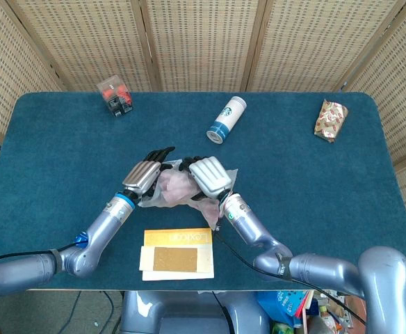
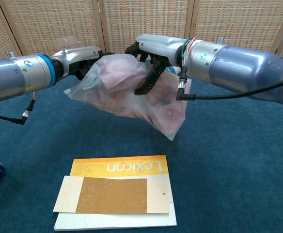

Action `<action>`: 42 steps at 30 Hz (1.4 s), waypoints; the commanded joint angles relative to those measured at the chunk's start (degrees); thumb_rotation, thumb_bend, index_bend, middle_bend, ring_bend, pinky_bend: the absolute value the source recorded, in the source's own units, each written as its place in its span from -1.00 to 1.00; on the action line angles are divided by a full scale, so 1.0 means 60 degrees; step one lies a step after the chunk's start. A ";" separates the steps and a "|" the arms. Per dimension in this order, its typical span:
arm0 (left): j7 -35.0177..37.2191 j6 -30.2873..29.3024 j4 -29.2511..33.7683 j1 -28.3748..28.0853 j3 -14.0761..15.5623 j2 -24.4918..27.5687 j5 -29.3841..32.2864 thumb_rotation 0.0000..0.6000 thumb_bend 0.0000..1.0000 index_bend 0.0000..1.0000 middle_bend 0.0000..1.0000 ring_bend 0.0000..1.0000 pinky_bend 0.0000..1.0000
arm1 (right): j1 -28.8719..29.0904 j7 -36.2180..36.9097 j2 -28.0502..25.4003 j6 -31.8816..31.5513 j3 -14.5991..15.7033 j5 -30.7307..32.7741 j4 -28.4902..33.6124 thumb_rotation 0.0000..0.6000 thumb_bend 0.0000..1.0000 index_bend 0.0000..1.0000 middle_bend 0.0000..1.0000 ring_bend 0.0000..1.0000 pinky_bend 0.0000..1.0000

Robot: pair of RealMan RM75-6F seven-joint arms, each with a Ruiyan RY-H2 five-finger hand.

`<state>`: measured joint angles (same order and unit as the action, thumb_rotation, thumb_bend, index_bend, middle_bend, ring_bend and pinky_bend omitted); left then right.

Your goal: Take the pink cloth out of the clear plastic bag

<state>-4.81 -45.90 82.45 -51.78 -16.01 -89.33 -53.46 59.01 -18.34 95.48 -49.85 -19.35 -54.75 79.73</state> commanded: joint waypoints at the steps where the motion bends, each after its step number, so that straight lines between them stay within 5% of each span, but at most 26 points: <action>1: -0.0260 0.0124 -0.0343 -0.0207 0.0028 -0.0255 0.0199 1.00 -0.10 0.46 -1.00 -1.00 -1.00 | -0.0184 -0.0420 -0.0515 0.0066 0.0021 0.0845 0.0359 1.00 -0.88 -1.00 -0.87 -0.74 -0.63; 12: -0.0439 0.0148 -0.0876 -0.0443 -0.0093 -0.0504 0.0473 1.00 -0.10 0.46 -1.00 -1.00 -1.00 | -0.1331 -0.1015 -0.2479 -0.0826 0.0892 0.0622 0.1334 1.00 -1.00 -1.00 -1.00 -0.99 -0.90; 18: -0.0273 -0.0040 -0.0753 -0.0463 -0.0278 -0.0409 0.0213 1.00 -0.09 0.46 -1.00 -1.00 -1.00 | -0.2233 -0.1353 -0.3116 -0.1741 0.2066 -0.0805 0.1351 1.00 -1.00 -1.00 -0.99 -0.99 -0.93; 23: -0.0118 -0.0058 -0.0596 -0.0539 -0.0478 -0.0351 0.0175 1.00 -0.10 0.46 -1.00 -1.00 -1.00 | -0.3137 -0.1348 -0.3346 -0.2913 0.3335 -0.2919 0.0525 1.00 -1.00 -0.98 -0.69 -0.68 -0.93; 26: -0.0132 0.0041 -0.0500 -0.0626 -0.0557 -0.0320 0.0320 1.00 -0.10 0.46 -1.00 -1.00 -1.00 | -0.3566 -0.1315 -0.3401 -0.3649 0.4060 -0.4316 -0.0251 1.00 -1.00 -0.90 -0.40 -0.40 -0.73; 31: -0.0232 0.0102 -0.0375 -0.0750 -0.0622 -0.0309 0.0548 1.00 -0.09 0.46 -1.00 -1.00 -1.00 | -0.3846 -0.0951 -0.3233 -0.4894 0.4902 -0.6665 -0.1621 1.00 -1.00 -0.70 0.06 0.01 0.12; 34: -0.0366 0.0035 -0.0299 -0.0817 -0.0646 -0.0304 0.0664 1.00 -0.10 0.46 -1.00 -1.00 -1.00 | -0.3748 -0.0813 -0.2986 -0.5546 0.5270 -0.8062 -0.2445 1.00 -1.00 -0.58 0.24 0.15 0.39; 42: -0.0594 -0.0121 -0.0068 -0.0904 -0.0730 -0.0260 0.1168 1.00 -0.10 0.46 -1.00 -1.00 -1.00 | -0.2730 -0.1031 -0.2308 -0.5216 0.5680 -1.0283 -0.3427 1.00 -1.00 -0.41 0.34 0.23 0.53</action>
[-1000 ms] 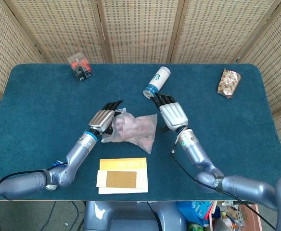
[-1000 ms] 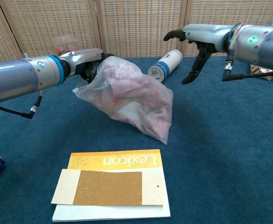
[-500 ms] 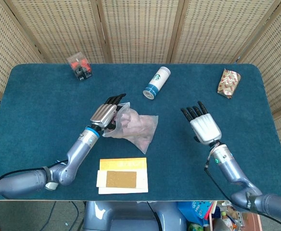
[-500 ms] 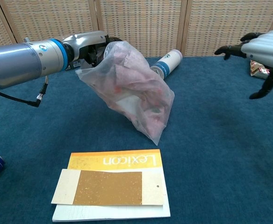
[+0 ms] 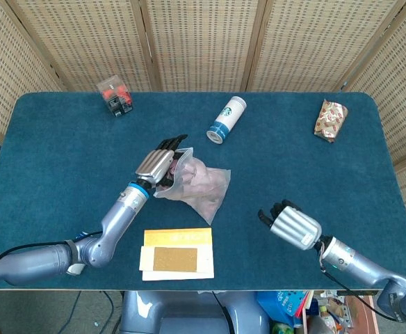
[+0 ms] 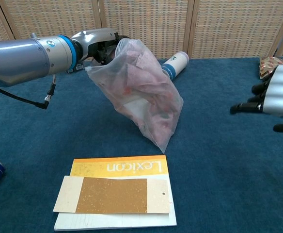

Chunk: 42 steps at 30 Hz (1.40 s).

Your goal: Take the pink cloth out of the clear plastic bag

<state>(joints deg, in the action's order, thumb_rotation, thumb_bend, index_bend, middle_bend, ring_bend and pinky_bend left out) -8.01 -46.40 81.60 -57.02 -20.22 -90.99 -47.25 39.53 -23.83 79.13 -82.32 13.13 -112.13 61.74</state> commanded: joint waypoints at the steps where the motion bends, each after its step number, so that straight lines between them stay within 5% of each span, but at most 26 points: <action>1: -0.0092 -0.0051 0.0094 -0.0041 -0.0025 0.0021 0.0172 1.00 -0.10 0.46 -1.00 -1.00 -1.00 | 0.0629 -0.0176 0.0503 0.0364 0.0243 -0.0799 -0.0398 1.00 -1.00 -0.41 0.34 0.23 0.53; 19: -0.0086 -0.0043 0.0356 0.0017 0.0172 0.0164 0.0467 1.00 -0.09 0.46 -1.00 -1.00 -1.00 | 0.2258 -0.1737 0.1993 0.3766 -0.0793 -0.0795 0.0023 1.00 -1.00 -0.41 0.34 0.23 0.53; 42: 0.0294 0.0133 0.0300 0.0049 0.0189 0.0214 0.0466 1.00 -0.10 0.46 -1.00 -1.00 -1.00 | 0.2570 -0.2094 0.3106 0.4658 -0.1551 0.0016 -0.0629 1.00 -1.00 -0.41 0.33 0.23 0.53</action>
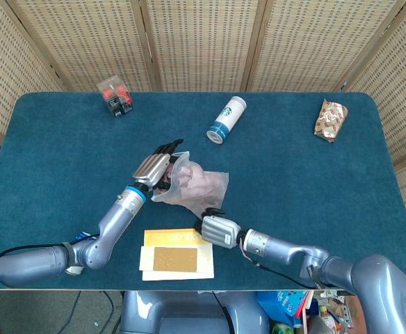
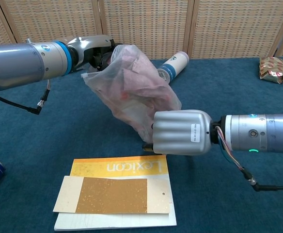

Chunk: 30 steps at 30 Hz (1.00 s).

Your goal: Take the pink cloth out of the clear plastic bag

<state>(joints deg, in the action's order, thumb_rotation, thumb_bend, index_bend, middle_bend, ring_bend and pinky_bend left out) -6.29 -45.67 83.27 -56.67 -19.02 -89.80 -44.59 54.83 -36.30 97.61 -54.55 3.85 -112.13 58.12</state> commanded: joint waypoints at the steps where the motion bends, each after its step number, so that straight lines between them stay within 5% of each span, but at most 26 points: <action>1: 0.0013 0.0022 0.0042 -0.0013 -0.0017 0.0028 0.0038 1.00 -0.10 0.46 -1.00 -1.00 -1.00 | 0.0034 -0.0026 0.0046 0.0057 -0.0004 0.0025 -0.0047 1.00 -1.00 -0.41 0.33 0.23 0.53; 6: -0.0008 0.0063 0.0173 -0.0040 -0.0022 0.0121 0.0141 1.00 -0.09 0.46 -1.00 -1.00 -1.00 | 0.0117 -0.0073 0.0176 0.0211 -0.0070 0.0143 -0.0168 1.00 -0.95 -0.41 0.33 0.23 0.53; 15: -0.0064 0.0183 0.0524 -0.0064 0.0008 0.0447 0.0282 1.00 -0.10 0.46 -1.00 -1.00 -1.00 | 0.0283 -0.0079 0.0321 0.0379 -0.0133 0.0263 -0.0314 1.00 -0.34 -0.27 0.34 0.23 0.53; 17: -0.0058 0.0253 0.0616 -0.0071 0.0018 0.0546 0.0345 1.00 -0.09 0.46 -1.00 -1.00 -1.00 | 0.0317 -0.0111 0.0358 0.0398 -0.0136 0.0272 -0.0367 1.00 -0.13 -0.09 0.37 0.24 0.55; 21: -0.0052 0.0330 0.0806 -0.0075 0.0043 0.0731 0.0372 1.00 -0.10 0.46 -1.00 -1.00 -1.00 | 0.0367 -0.0083 0.0508 0.0531 -0.0149 0.0367 -0.0505 1.00 0.93 0.48 0.55 0.39 0.77; 30: 0.0161 0.0165 0.0816 0.0000 0.0000 0.0865 0.0107 1.00 -0.10 0.46 -1.00 -1.00 -1.00 | 0.0378 0.0222 0.0359 0.0102 -0.0049 0.0284 -0.0562 1.00 1.00 0.60 0.64 0.48 0.90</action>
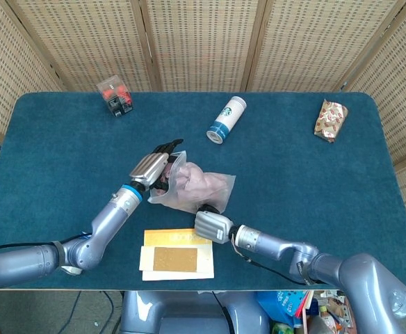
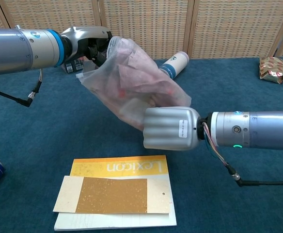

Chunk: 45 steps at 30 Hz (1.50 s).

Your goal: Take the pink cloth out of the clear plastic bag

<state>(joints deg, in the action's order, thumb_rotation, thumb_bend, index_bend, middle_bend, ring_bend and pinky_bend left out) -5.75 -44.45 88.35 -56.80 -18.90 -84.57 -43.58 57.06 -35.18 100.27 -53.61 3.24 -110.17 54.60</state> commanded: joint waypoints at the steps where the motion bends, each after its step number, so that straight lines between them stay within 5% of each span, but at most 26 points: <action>1: 0.0132 -0.0067 -0.0055 0.0037 -0.0034 -0.0023 -0.0125 1.00 -0.10 0.46 -1.00 -1.00 -1.00 | 0.0001 0.0057 -0.0152 -0.0073 0.0079 -0.0043 0.0071 1.00 1.00 0.61 0.64 0.48 0.91; 14: 0.0455 -0.0691 -0.0624 0.0318 -0.0150 0.0088 -0.0703 1.00 -0.10 0.46 -1.00 -1.00 -1.00 | -0.0351 -0.0344 -0.1330 -0.0187 0.0292 0.0149 0.0610 1.00 1.00 0.63 0.65 0.49 0.93; 25: 0.1173 -0.0765 -0.1824 0.1191 -0.0262 0.1617 -0.0960 1.00 -0.09 0.46 -1.00 -1.00 -1.00 | -0.1155 -0.0319 -0.2634 -0.0338 0.0394 0.0862 0.0052 1.00 1.00 0.63 0.65 0.49 0.93; 32: 0.1909 -0.0514 -0.2776 0.1826 -0.0233 0.2454 -0.1155 1.00 -0.09 0.46 -1.00 -1.00 -1.00 | -0.1518 0.0167 -0.2701 -0.0490 0.0490 0.1075 -0.0798 1.00 1.00 0.63 0.65 0.49 0.93; 43: 0.2621 -0.0148 -0.3755 0.2243 -0.0068 0.2412 -0.1427 1.00 -0.10 0.46 -1.00 -1.00 -1.00 | -0.1711 0.0638 -0.2491 -0.0831 0.0617 0.0979 -0.1400 1.00 1.00 0.63 0.63 0.49 0.92; 44: 0.2643 -0.0126 -0.3809 0.2253 -0.0056 0.2388 -0.1464 1.00 -0.10 0.38 -1.00 -1.00 -1.00 | -0.1721 0.0664 -0.2480 -0.0877 0.0619 0.0967 -0.1417 1.00 1.00 0.60 0.59 0.49 0.87; 45: 0.2640 -0.0106 -0.3850 0.2262 -0.0038 0.2372 -0.1492 1.00 -0.14 0.00 -1.00 -1.00 -1.00 | -0.1733 0.0682 -0.2469 -0.0963 0.0618 0.0940 -0.1436 1.00 0.90 0.44 0.45 0.42 0.68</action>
<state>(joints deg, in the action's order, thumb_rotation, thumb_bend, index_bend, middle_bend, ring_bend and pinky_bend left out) 10.04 -45.20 65.38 -43.31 -19.22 -70.23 -52.42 46.75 -31.23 85.37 -59.02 6.94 -104.38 46.12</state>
